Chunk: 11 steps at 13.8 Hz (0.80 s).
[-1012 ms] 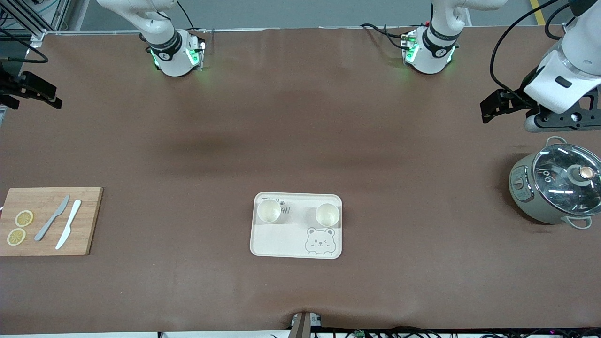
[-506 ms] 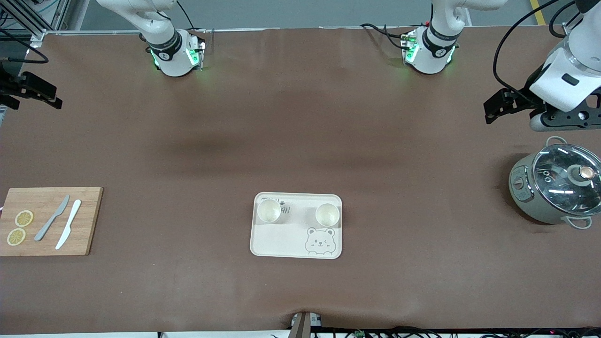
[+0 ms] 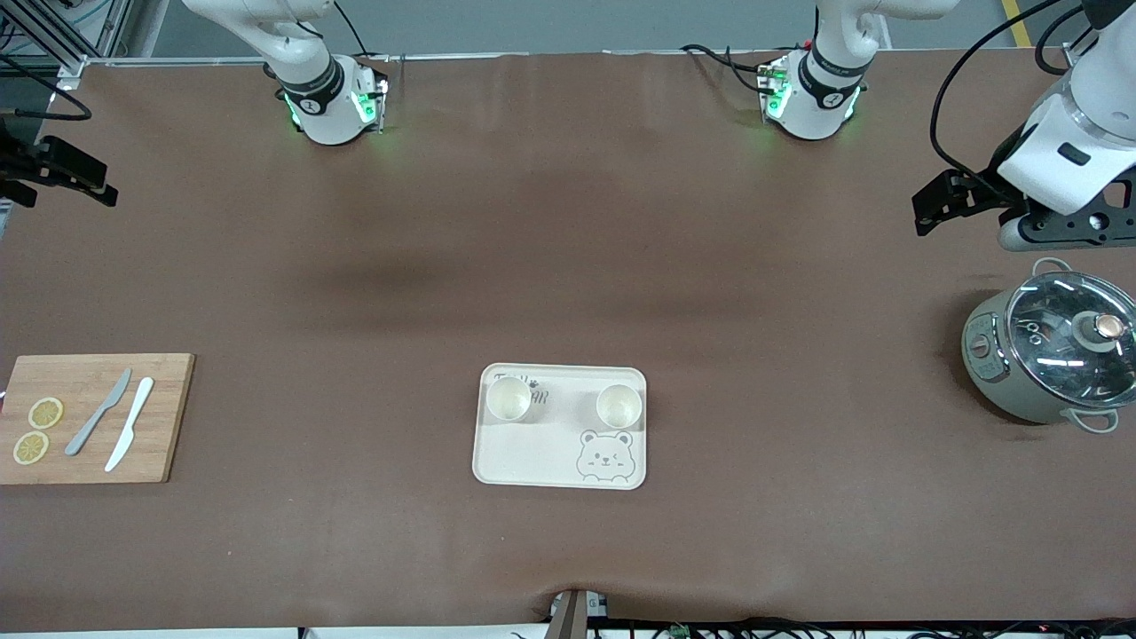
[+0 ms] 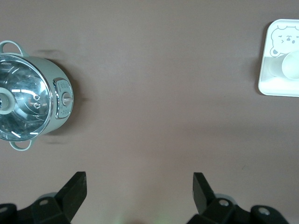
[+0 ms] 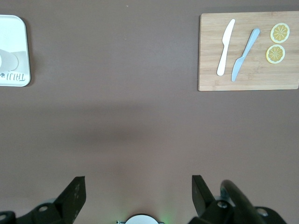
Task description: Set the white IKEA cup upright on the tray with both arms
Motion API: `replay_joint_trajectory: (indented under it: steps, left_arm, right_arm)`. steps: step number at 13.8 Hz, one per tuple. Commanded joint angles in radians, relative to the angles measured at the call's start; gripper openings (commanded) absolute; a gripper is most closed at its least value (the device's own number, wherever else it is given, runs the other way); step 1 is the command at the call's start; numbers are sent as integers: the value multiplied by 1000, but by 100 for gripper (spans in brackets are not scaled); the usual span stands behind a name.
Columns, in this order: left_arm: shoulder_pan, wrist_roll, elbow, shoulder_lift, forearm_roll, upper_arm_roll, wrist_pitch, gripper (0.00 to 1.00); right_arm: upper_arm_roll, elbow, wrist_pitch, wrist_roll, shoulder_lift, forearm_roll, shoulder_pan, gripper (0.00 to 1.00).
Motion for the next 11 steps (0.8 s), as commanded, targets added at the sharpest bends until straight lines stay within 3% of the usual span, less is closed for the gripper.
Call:
replay_joint_trajectory:
  steps: [1,8,11]
  left_arm:
    - [-4,19,16,3,-4,3,-7,100]
    - [1,51,-40,-59,-14,-1,-3,100]
    - [4,58,-14,-48,-14,10,-9,100]
  right_arm:
    - [10,5,-6,1,2,-12,-17,100]
    - [10,5,-5,2,2,-11,-15,100]
    - [10,5,-3,2,4,-11,-17,100]
